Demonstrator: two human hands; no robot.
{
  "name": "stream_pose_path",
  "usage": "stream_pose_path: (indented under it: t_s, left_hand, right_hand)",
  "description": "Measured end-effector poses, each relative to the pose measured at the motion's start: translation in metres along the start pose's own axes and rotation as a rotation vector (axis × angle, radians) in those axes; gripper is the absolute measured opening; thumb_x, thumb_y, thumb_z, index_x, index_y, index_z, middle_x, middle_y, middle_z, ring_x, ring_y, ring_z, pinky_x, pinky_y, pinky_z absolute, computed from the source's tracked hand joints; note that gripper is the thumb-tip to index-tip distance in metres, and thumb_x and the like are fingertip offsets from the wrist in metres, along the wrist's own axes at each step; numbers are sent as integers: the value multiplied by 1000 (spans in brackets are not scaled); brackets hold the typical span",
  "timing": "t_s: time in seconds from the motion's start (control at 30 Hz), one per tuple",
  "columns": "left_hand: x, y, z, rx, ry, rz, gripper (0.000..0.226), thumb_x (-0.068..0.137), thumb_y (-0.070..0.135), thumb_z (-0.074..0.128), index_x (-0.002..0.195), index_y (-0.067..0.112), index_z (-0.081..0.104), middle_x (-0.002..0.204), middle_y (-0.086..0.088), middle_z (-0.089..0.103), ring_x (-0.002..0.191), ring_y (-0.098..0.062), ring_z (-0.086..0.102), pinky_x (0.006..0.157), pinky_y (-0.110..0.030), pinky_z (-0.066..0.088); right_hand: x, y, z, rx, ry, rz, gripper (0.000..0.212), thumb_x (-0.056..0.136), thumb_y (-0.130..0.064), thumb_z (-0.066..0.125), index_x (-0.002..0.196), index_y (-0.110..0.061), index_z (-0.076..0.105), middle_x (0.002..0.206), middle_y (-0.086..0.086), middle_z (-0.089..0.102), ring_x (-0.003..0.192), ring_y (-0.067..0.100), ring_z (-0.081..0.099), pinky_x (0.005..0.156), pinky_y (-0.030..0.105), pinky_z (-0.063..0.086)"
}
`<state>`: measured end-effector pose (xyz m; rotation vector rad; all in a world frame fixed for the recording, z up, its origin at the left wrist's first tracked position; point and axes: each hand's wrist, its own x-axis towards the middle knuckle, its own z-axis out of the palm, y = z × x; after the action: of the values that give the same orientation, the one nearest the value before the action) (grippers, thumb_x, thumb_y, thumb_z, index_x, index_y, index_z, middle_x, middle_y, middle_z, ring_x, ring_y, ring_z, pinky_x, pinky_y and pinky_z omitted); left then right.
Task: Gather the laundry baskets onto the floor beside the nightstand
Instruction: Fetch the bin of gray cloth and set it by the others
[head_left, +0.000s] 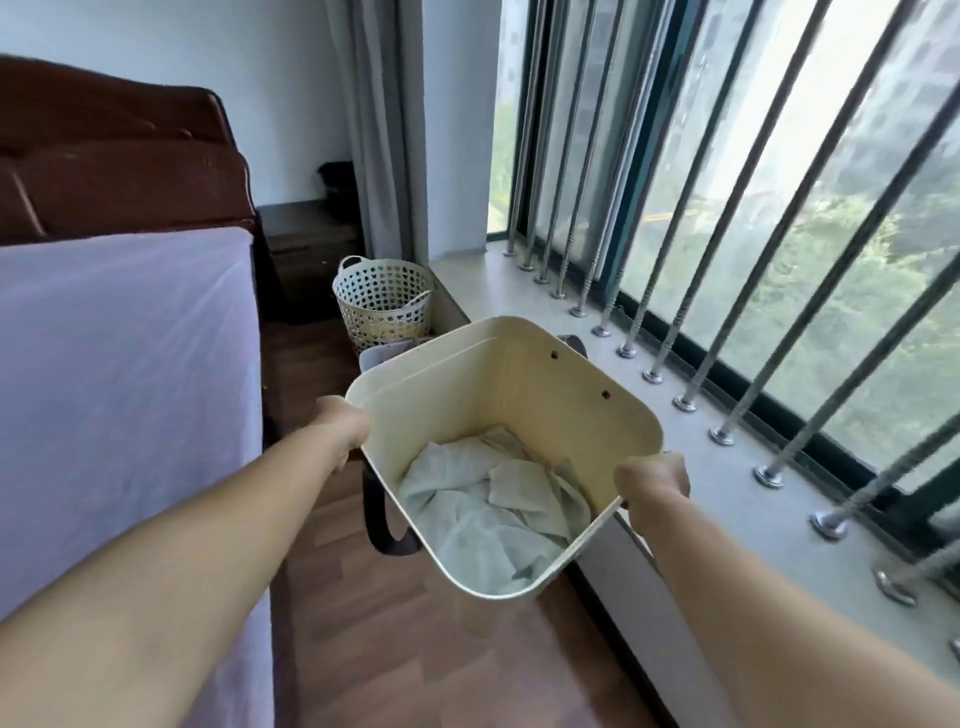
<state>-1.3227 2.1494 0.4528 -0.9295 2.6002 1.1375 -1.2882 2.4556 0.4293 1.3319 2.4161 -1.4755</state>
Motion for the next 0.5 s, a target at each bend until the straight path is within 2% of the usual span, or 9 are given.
stream_pose_path:
  t_s: [0.03,0.07,0.1,0.13,0.23,0.33,0.37,0.43,0.5]
  left_hand:
    - [12,3,-1,-9,5,-23,55,91,9,43,144,-3,37,126,-25,58,95,-38,65,68,-34,55]
    - [26,5,-2,-25,15,-47,51,90,7,42,140,-2,43,109,-24,62,78,-36,65,59,-33,56]
    - [45,10,-4,-38,41,-69,46,88,6,42,133,-2,50,89,-20,61,59,-30,59,46,-27,51]
    - [63,13,-4,-39,65,-84,42,86,5,42,125,-3,57,78,-17,57,48,-25,50,41,-22,43]
    - [115,20,-5,-65,110,-100,38,83,4,43,116,-3,62,88,-21,64,51,-25,51,52,-28,43]
    - [182,38,-3,-74,142,-127,41,83,2,42,120,-4,59,109,-22,65,74,-32,65,62,-29,51]
    - [205,44,-3,-69,147,-125,41,83,1,42,120,-4,59,110,-21,64,75,-32,64,62,-27,49]
    - [237,55,-3,-58,150,-127,39,84,0,41,118,-3,60,95,-18,61,62,-27,54,56,-24,43]
    - [273,63,-1,-44,152,-137,40,84,1,41,120,-2,59,95,-18,61,67,-31,59,54,-25,43]
  right_hand:
    - [11,-11,12,-15,-19,-7,47,79,-4,53,125,-1,42,98,16,57,94,34,58,85,42,53]
    - [19,-21,24,-28,-38,-7,49,80,-4,53,127,-2,40,93,14,55,93,34,58,85,42,52]
    - [33,-34,42,-34,-72,-6,51,80,-5,52,129,-4,37,84,10,51,90,34,56,84,42,52]
    - [42,-44,57,-45,-105,-8,55,80,-5,51,132,-7,33,78,7,46,86,33,54,84,43,52]
    - [64,-72,100,-49,-184,-30,74,81,-7,47,147,-20,17,88,7,52,85,33,56,81,44,52]
    - [99,-105,154,-50,-213,-26,68,82,-9,46,144,-20,20,84,7,51,71,27,53,70,38,48]
    - [112,-116,171,-36,-218,-17,67,83,-10,45,144,-19,20,86,7,51,72,27,53,70,37,47]
    - [129,-138,199,-61,-230,-11,70,84,-10,44,146,-21,15,92,11,52,84,32,55,72,38,47]
    - [144,-158,223,-57,-250,26,69,84,-11,45,145,-21,14,103,15,55,94,35,58,77,40,50]
